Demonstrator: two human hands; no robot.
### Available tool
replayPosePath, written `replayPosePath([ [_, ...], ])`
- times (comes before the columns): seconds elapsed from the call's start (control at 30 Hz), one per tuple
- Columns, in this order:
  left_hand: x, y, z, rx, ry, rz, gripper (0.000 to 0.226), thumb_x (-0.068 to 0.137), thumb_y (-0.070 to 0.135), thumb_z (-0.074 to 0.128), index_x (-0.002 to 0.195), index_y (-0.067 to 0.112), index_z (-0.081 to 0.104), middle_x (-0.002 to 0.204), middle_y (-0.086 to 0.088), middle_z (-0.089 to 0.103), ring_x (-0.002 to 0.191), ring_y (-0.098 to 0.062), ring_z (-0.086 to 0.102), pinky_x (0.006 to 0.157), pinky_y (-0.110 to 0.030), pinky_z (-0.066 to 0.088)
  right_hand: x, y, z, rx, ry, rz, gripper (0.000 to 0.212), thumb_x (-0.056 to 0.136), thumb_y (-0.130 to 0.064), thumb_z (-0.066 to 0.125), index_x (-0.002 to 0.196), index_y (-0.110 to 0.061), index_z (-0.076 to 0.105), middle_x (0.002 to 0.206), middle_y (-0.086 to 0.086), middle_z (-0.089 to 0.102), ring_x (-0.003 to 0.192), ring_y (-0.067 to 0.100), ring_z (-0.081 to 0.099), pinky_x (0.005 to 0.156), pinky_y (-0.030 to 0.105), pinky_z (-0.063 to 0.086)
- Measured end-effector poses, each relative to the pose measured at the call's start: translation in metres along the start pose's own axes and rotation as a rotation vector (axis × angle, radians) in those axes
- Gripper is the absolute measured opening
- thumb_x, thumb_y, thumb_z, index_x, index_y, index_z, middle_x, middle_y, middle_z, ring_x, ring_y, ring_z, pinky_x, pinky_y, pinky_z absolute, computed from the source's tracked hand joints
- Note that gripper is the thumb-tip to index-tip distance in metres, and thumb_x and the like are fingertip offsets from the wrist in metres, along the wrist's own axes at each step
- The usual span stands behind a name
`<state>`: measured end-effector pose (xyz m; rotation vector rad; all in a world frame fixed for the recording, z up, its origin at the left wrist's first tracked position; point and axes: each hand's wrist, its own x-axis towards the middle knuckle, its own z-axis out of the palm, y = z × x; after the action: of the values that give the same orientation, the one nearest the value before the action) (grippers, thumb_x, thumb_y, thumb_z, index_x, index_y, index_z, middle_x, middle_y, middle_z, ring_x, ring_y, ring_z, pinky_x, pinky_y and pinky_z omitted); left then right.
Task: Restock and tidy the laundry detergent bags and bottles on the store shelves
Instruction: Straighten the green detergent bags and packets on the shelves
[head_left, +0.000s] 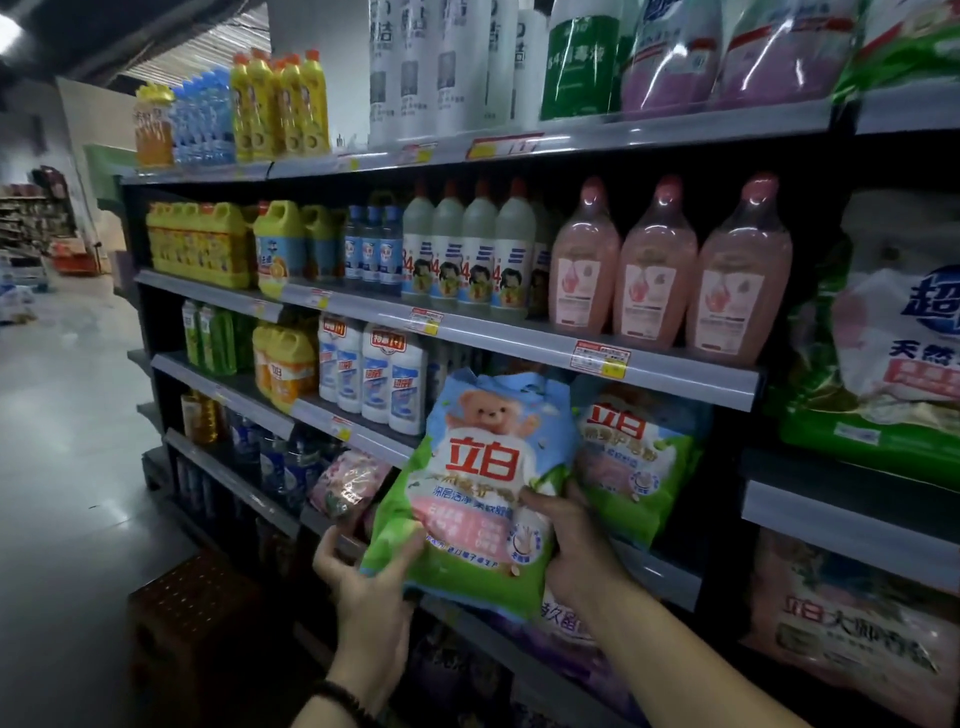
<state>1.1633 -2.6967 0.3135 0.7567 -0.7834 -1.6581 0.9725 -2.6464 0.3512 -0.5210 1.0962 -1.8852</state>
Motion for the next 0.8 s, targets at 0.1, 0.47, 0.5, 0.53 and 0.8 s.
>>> replayPosePath([
  [0.1, 0.019, -0.027, 0.008, 0.407, 0.025, 0.199, 0.128, 0.045, 0.060, 0.100, 0.150, 0.037, 0.029, 0.151, -0.012, 0.044, 0.132, -0.027, 0.055, 0.114, -0.050, 0.046, 0.024, 0.001, 0.008, 0.022, 0.029, -0.026, 0.043, 0.088, 0.003, 0.074, 0.122, -0.023, 0.074, 0.114, 0.012, 0.080, 0.098, 0.042, 0.078, 0.080, 0.059, 0.062],
  [0.47, 0.122, -0.051, 0.073, 1.193, -0.088, 0.581, 0.086, 0.098, 0.067, 0.048, 0.167, 0.028, 0.015, 0.172, -0.026, 0.006, 0.158, -0.045, 0.011, 0.126, -0.055, 0.018, 0.134, -0.030, 0.029, -0.045, 0.116, -0.124, 0.043, 0.087, 0.003, 0.076, 0.121, -0.023, 0.071, 0.107, 0.015, 0.081, 0.089, 0.042, 0.079, 0.078, 0.063, 0.063],
  [0.5, 0.137, -0.052, 0.081, 1.185, -0.125, 0.566, 0.083, 0.100, 0.060, 0.052, 0.167, 0.025, 0.017, 0.170, -0.027, 0.011, 0.156, -0.046, 0.016, 0.125, -0.055, 0.025, 0.145, -0.035, 0.032, -0.060, 0.119, -0.145, 0.042, 0.087, 0.003, 0.076, 0.120, -0.022, 0.072, 0.107, 0.014, 0.081, 0.089, 0.042, 0.079, 0.079, 0.063, 0.063],
  [0.53, 0.153, -0.053, 0.088, 1.145, -0.156, 0.540, 0.081, 0.101, 0.052, 0.057, 0.167, 0.023, 0.019, 0.167, -0.027, 0.015, 0.153, -0.048, 0.023, 0.123, -0.055, 0.031, 0.155, -0.039, 0.035, -0.071, 0.131, -0.163, 0.040, 0.086, 0.003, 0.077, 0.119, -0.021, 0.072, 0.106, 0.014, 0.081, 0.088, 0.041, 0.079, 0.078, 0.062, 0.063],
  [0.8, 0.204, -0.081, 0.119, 1.353, -0.346, 0.672, 0.065, 0.107, 0.035, 0.048, 0.166, 0.030, 0.020, 0.167, -0.022, 0.029, 0.150, -0.041, 0.037, 0.117, -0.049, 0.041, 0.180, -0.008, 0.027, -0.762, 0.435, -0.282, 0.057, 0.084, -0.024, 0.085, 0.135, -0.021, 0.060, 0.126, 0.006, 0.074, 0.112, 0.033, 0.072, 0.094, 0.047, 0.061],
])
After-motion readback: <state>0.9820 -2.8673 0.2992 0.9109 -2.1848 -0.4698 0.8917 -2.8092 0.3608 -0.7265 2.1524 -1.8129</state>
